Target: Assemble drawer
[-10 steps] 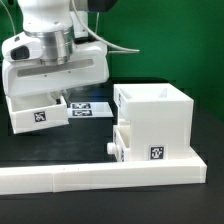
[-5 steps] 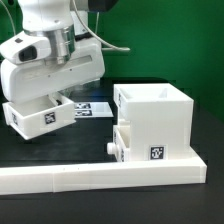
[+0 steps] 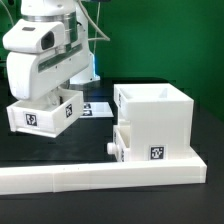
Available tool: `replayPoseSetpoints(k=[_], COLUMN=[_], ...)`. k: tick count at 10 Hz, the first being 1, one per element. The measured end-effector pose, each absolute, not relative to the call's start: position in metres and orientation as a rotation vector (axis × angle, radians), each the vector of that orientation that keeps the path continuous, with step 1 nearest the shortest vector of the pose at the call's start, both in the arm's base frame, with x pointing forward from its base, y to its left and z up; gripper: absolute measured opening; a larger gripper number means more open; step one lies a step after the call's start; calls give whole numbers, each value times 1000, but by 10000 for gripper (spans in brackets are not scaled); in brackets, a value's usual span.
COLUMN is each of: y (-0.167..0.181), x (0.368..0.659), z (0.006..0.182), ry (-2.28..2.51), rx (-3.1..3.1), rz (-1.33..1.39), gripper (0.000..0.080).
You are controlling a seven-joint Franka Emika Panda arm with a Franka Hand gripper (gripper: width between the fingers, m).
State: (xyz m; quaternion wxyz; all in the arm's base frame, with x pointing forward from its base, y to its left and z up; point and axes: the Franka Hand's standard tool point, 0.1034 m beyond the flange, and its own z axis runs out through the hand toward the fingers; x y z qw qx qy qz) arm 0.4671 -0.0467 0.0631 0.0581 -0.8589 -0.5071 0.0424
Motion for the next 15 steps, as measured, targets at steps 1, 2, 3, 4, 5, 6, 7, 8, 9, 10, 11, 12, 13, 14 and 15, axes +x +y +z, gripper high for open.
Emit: replayPoseSetpoints(k=[1,2,3,4,5,6,7,8,9,10,11,12,13,14,15], y=[-47,-48,-50,-49,-47,-45,-45,-46,-46,-46,-46,-45,-41,-34,-30], x=[467,467,473,484,499,509,523,520,518,518,518,519,517,523,524], z=[63,62,61,63,68,71,75,73,71,71,70,65,63,62,60], ry=[-1646,-1742,-1867,-1884,-1926,-1948,-1959,-1956,-1953,-1953,-1953,-2008,-2011,-2040,-2054], rx=[-2531,-2462,-2369,-2367,-2355,-2342,-2340,-2341,-2339,-2339,-2338,-2334,-2329,-2330,-2320], rz=[121,114,98,85,77,82,77,78,82,82,83,30,32,9,8], gripper=[42,42,42,42,42,42,42,42,42,42,42,42,42,42,42])
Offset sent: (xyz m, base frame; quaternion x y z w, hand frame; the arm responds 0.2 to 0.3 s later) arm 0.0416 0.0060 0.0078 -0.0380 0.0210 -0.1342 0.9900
